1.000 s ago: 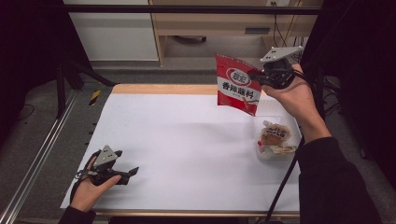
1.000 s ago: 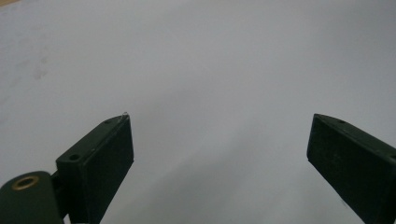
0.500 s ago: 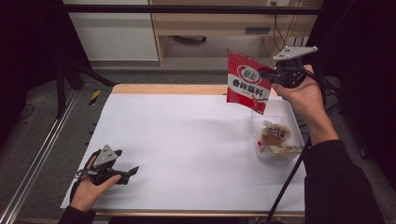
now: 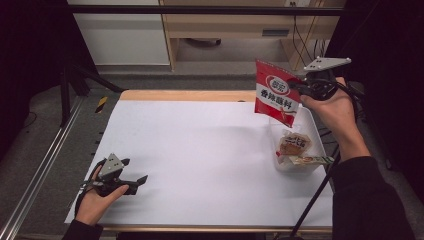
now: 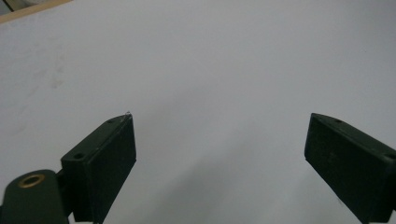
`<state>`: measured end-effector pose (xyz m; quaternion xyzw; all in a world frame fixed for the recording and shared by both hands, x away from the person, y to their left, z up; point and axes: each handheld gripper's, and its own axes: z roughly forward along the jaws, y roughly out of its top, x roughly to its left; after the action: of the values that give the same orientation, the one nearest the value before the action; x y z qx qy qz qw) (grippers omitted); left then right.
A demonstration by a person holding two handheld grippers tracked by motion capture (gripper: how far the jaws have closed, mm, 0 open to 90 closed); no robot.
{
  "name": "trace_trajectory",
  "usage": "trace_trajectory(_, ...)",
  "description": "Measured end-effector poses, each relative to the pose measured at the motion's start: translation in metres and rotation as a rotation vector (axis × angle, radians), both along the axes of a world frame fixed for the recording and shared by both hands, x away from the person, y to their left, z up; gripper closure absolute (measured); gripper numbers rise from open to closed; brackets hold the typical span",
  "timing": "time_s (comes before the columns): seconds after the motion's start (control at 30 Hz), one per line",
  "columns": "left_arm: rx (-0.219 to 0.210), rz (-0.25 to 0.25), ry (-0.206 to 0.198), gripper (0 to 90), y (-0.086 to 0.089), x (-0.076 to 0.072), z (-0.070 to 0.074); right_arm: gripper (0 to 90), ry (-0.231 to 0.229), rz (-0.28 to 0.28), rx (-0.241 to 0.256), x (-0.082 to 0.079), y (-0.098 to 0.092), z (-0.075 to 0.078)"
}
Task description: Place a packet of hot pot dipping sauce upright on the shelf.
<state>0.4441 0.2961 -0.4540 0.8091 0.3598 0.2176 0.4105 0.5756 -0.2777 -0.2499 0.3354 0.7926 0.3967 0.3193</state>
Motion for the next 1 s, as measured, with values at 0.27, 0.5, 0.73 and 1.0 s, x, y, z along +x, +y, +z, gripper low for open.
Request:
trace_trajectory(0.27, -0.001, -0.003, 0.003, 8.4, -0.001, 0.002, -0.001, 90.0, 0.003, -0.031, 0.010, -0.008, -0.019, -0.003)
trace_trajectory(0.5, 0.019, 0.000, -0.015, 8.4, -0.005, 0.005, 0.000, 90.0, 0.010, -0.064, 0.017, -0.012, -0.032, -0.008)
trace_trajectory(0.73, 0.003, 0.005, -0.020, 8.5, -0.003, 0.004, 0.001, 90.0, 0.028, -0.085, 0.023, -0.014, -0.044, -0.017)
trace_trajectory(1.0, 0.000, -0.003, -0.015, 8.5, -0.006, 0.006, 0.000, 90.0, 0.042, -0.092, 0.032, -0.010, -0.048, -0.029)
